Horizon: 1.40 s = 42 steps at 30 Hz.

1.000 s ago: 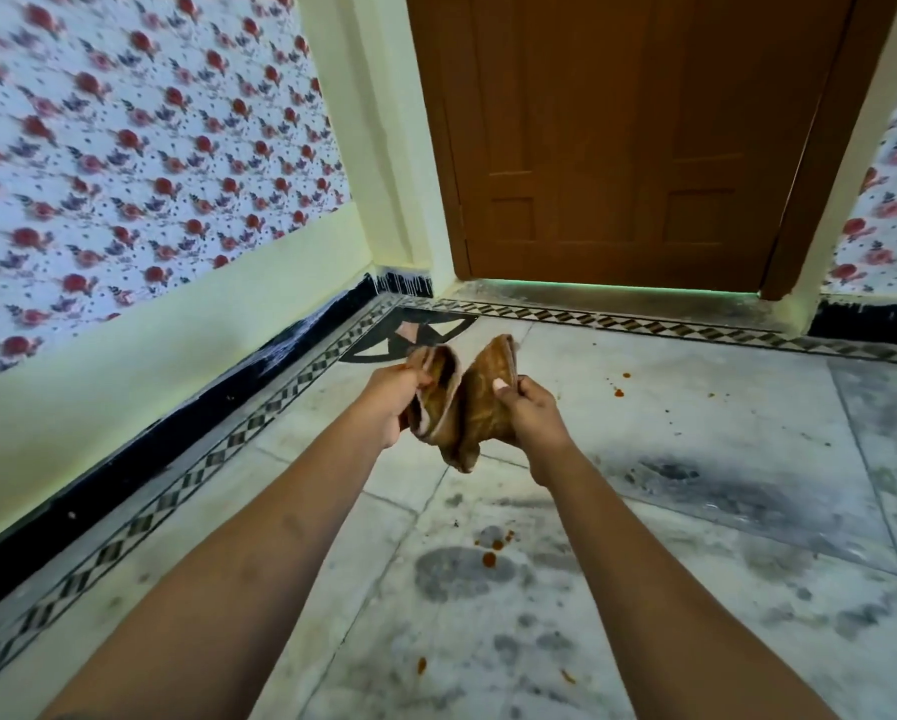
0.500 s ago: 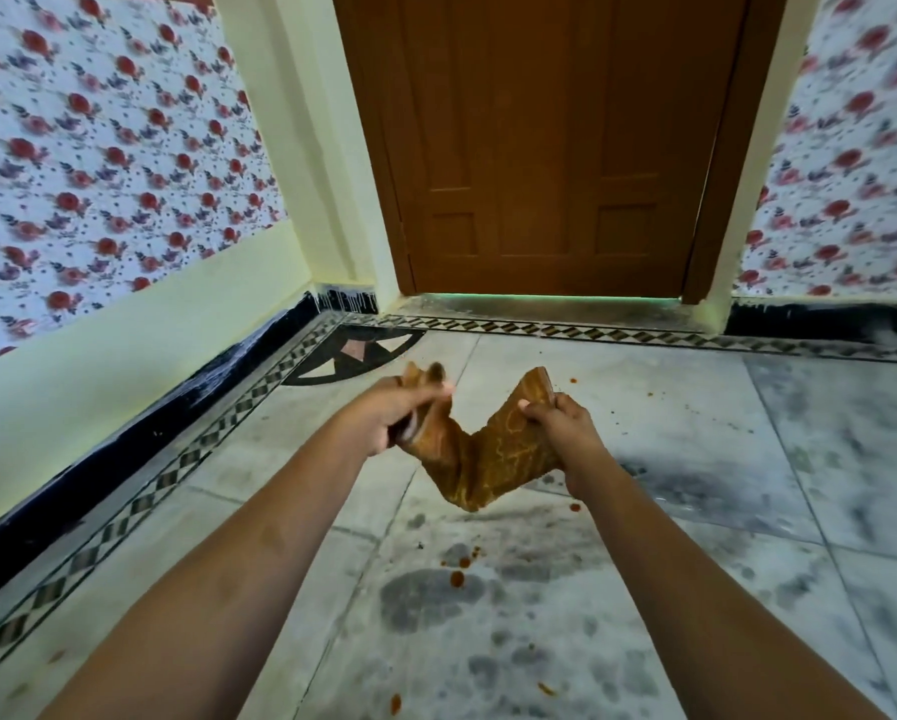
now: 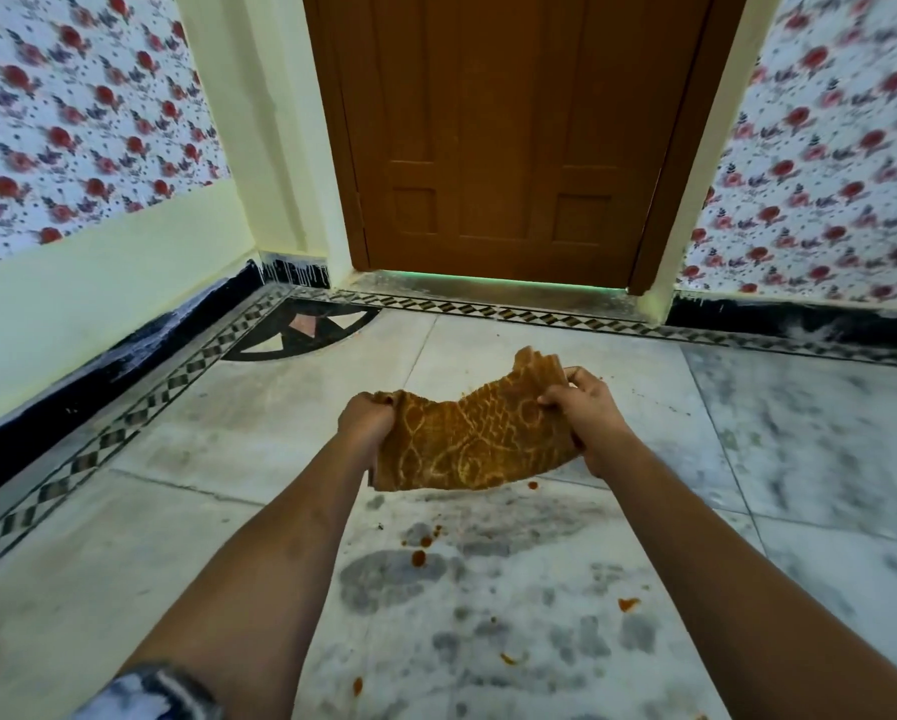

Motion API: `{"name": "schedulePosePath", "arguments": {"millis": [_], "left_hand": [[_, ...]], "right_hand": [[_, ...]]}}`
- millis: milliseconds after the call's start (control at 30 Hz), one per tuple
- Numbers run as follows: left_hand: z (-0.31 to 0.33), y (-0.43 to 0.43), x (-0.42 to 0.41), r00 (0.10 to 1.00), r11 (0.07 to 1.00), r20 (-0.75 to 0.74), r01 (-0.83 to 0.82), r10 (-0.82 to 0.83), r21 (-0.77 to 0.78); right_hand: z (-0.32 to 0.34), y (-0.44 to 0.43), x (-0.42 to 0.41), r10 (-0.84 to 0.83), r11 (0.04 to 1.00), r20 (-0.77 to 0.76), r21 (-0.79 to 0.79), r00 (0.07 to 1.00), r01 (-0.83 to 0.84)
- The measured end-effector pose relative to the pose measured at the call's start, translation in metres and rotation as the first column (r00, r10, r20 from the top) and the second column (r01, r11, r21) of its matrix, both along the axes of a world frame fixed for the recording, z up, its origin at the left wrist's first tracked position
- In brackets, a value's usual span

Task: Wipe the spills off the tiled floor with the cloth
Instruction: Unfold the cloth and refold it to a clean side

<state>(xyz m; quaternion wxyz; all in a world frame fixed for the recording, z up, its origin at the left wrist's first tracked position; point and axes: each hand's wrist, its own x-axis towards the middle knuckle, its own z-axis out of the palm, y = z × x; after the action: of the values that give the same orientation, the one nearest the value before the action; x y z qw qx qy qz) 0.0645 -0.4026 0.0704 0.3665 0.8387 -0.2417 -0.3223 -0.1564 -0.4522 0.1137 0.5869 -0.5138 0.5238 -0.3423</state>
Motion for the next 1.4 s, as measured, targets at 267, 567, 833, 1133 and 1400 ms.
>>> {"name": "schedulePosePath", "arguments": {"millis": [267, 567, 833, 1133, 1400], "left_hand": [[0.027, -0.003, -0.015, 0.843, 0.849, -0.113, 0.513, -0.526, -0.124], [0.057, -0.009, -0.058, 0.62, 0.594, -0.088, 0.688, -0.78, -0.417], [0.076, -0.015, -0.064, 0.894, 0.831, -0.117, 0.346, -0.433, -0.436], [0.099, -0.009, -0.045, 0.922, 0.845, -0.124, 0.274, -0.366, -0.459], [0.144, 0.002, -0.048, 0.836, 0.686, 0.074, 0.493, -0.544, -0.535]], "right_hand": [[0.002, 0.004, -0.014, 0.185, 0.966, -0.143, -0.157, 0.972, -0.206], [0.008, 0.003, -0.01, 0.21, 0.931, -0.055, -0.294, 0.976, -0.217], [0.005, 0.003, 0.013, 0.021, 0.987, 0.155, -0.162, 0.988, 0.005], [0.0, 0.005, 0.03, 0.223, 0.969, 0.175, -0.144, 0.959, -0.199], [-0.007, -0.002, 0.035, -0.077, 0.891, -0.332, -0.446, 0.94, -0.084]]}}
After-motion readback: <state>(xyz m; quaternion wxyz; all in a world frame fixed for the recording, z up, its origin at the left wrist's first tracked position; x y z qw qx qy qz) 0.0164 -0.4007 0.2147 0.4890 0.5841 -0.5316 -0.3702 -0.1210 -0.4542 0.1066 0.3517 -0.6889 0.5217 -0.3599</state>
